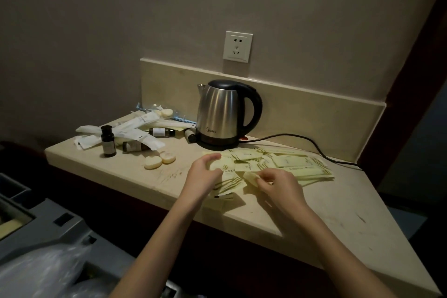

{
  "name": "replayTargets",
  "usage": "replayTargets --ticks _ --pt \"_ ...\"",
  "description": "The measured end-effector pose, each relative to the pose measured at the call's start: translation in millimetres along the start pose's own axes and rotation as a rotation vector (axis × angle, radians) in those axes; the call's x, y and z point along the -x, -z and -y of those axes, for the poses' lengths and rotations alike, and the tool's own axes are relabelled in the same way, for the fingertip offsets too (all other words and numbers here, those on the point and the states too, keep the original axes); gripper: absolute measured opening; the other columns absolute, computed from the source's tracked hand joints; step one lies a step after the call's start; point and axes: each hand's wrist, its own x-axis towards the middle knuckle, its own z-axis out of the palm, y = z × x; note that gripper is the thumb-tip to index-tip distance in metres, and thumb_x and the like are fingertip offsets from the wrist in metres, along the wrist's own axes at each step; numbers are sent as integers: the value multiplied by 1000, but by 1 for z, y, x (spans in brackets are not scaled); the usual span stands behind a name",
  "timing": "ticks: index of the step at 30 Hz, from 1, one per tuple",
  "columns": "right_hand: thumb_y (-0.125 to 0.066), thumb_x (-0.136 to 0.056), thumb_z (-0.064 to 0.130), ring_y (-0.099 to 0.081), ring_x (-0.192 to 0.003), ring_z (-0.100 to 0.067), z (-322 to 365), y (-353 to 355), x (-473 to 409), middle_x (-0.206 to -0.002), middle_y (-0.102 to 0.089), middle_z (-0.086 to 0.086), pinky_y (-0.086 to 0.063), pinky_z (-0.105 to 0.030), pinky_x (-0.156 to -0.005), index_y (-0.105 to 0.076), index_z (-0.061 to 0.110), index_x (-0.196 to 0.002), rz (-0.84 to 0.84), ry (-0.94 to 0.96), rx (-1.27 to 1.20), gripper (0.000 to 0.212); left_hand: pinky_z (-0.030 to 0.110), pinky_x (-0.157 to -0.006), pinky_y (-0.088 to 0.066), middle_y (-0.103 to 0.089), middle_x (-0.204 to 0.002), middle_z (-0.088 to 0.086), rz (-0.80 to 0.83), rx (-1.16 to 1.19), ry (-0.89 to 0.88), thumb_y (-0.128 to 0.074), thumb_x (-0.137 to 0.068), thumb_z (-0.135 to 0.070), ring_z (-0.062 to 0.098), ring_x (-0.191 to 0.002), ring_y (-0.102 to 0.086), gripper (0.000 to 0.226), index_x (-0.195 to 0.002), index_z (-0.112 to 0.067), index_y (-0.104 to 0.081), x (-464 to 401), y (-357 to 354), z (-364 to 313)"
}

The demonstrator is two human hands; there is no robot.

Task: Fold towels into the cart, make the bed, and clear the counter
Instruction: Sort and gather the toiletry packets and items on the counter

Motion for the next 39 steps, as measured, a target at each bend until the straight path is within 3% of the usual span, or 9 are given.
replayTargets --ticks 5,9,13,15,19,24,29,35,39 --pt "-63 -89 14 -60 -98 -7 2 18 10 -110 -68 2 -53 -30 -88 -67 13 -114 -157 35 -290 26 11 -56 -47 -48 -138 3 37 -44 20 -52 -88 3 -2 -77 -51 49 -132 -21 -52 -1 -12 2" --pt "-62 -88 10 -57 -100 -3 0 29 18 -111 -67 4 -46 -8 -82 -67 15 -113 -176 129 -260 26 6 -47 -41 -46 -140 3 72 -83 25 -52 -89 0 -3 -74 -46 50 -134 -21 -51 -4 -23 -8" --pt "-61 -88 6 -56 -100 1 -11 42 24 -109 -64 10 -46 -6 -84 -64 29 -106 -229 141 -354 29 20 -81 -40 -45 -142 3 123 -81 28 -49 -92 -4 9 -110 -48 44 -134 -18 -51 -4 -38 -18" --pt "-62 -87 7 -53 -105 4 -12 44 25 -113 -62 11 -48 -13 -90 -65 35 -99 -177 167 -373 31 25 -85 -37 -49 -137 1 162 -19 21 -43 -99 -19 11 -110 -47 35 -133 -15 -53 3 -49 -23" --pt "-65 -85 11 -49 -117 2 -14 41 29 -122 -57 14 -44 -25 -103 -68 29 -104 -51 168 -347 27 34 -98 -35 -47 -140 5 241 119 41 -33 -98 -49 16 -121 -45 56 -137 -12 -46 10 -73 -27" --pt "-69 -83 26 -42 -122 3 -22 54 31 -129 -55 17 -33 -24 -100 -67 33 -112 103 64 -343 30 40 -101 -45 -53 -135 7 86 -59 -45 -62 -90 -26 21 -120 -52 47 -133 -10 -51 -1 -85 -23" --pt "-61 -91 21 -56 -103 -4 -52 67 4 -106 -64 12 -44 -23 -90 -69 23 -108 16 20 -163 19 41 -101 -44 -53 -130 7 10 -98 -63 -58 -91 -19 23 -117 -52 42 -131 -7 -49 -20 -81 -24" --pt "-61 -90 28 -49 -115 -11 -87 55 -32 -126 -58 8 -38 -26 -98 -59 25 -125 151 -56 65 35 33 -71 -42 -49 -94 5 -36 -106 -25 -46 -96 -13 13 -75 -48 21 -112 -12 -33 -47 -80 -23" --pt "-58 -89 42 -49 -114 -12 -104 55 -29 -121 -60 12 -41 -37 -99 -62 30 -120 163 5 224 33 34 -73 -44 -50 -99 6 -48 -113 6 -46 -96 -14 19 -86 -52 22 -113 -14 -32 -59 -71 -16"
